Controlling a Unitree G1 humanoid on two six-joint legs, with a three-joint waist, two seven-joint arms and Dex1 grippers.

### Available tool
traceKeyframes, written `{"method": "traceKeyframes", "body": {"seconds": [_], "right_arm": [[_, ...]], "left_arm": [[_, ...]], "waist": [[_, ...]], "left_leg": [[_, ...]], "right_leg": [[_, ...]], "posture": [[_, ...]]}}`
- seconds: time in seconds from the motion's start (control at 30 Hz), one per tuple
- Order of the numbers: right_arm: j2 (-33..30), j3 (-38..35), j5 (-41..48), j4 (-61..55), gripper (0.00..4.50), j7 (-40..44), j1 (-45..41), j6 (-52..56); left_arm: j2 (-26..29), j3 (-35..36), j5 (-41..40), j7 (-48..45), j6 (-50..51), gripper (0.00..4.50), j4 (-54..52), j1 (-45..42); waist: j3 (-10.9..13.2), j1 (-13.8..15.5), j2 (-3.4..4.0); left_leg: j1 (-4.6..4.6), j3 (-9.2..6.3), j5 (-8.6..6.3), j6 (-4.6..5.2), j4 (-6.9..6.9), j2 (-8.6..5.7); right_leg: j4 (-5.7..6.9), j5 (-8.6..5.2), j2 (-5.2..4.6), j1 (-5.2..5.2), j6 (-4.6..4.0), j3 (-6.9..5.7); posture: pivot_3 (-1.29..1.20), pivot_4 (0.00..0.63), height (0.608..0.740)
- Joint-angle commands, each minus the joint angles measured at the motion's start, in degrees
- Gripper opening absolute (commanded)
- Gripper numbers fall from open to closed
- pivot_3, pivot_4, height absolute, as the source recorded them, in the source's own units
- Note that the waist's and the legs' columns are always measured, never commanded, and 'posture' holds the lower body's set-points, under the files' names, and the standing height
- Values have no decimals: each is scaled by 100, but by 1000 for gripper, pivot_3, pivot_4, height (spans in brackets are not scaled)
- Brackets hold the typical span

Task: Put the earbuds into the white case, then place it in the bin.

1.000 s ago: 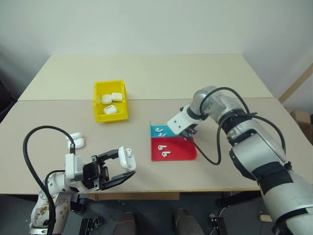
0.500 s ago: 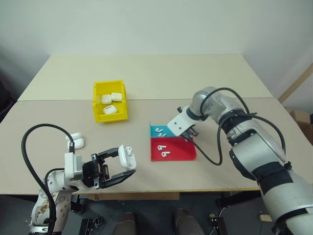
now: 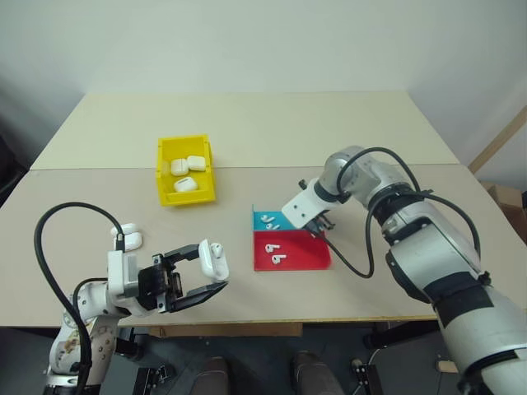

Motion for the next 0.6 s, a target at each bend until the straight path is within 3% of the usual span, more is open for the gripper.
{"method": "traceKeyframes", "body": {"seconds": [0.03, 0.27, 0.43, 0.6], "right_arm": [[-53, -392, 352, -130, 617, 100, -291, 293], [-371, -1556, 1521, -977, 617, 450, -190, 1821], [-945, -2727, 2907, -3346, 617, 751, 487, 4577], [-1526, -3773, 4181, -6046, 617, 220, 1315, 7614]], "left_arm": [[129, 158, -206, 89, 103, 2772, -269, -114], [2, 23, -204, 154, 54, 2772, -224, -312], [-108, -146, -217, 78, 152, 2772, 59, -848], [-308, -401, -281, 227, 494, 2772, 328, -1630]], "waist": [[0, -1, 0], [3, 5, 4], [4, 104, 4], [4, 166, 4]], "left_leg": [[0, 0, 0, 0, -1, 0], [-2, 0, 0, 0, -2, 0], [-9, -5, 0, 0, 0, -1], [-28, -8, 0, 0, 2, -2]], "right_leg": [[-1, 0, 0, 0, 0, 0], [-2, 0, -1, 0, 0, 1], [-5, 0, -2, 1, 0, -4], [-12, 0, -3, -8, 0, -9]], "posture": [[0, 150, 740], [0, 150, 740], [0, 150, 740], [0, 150, 740]]}}
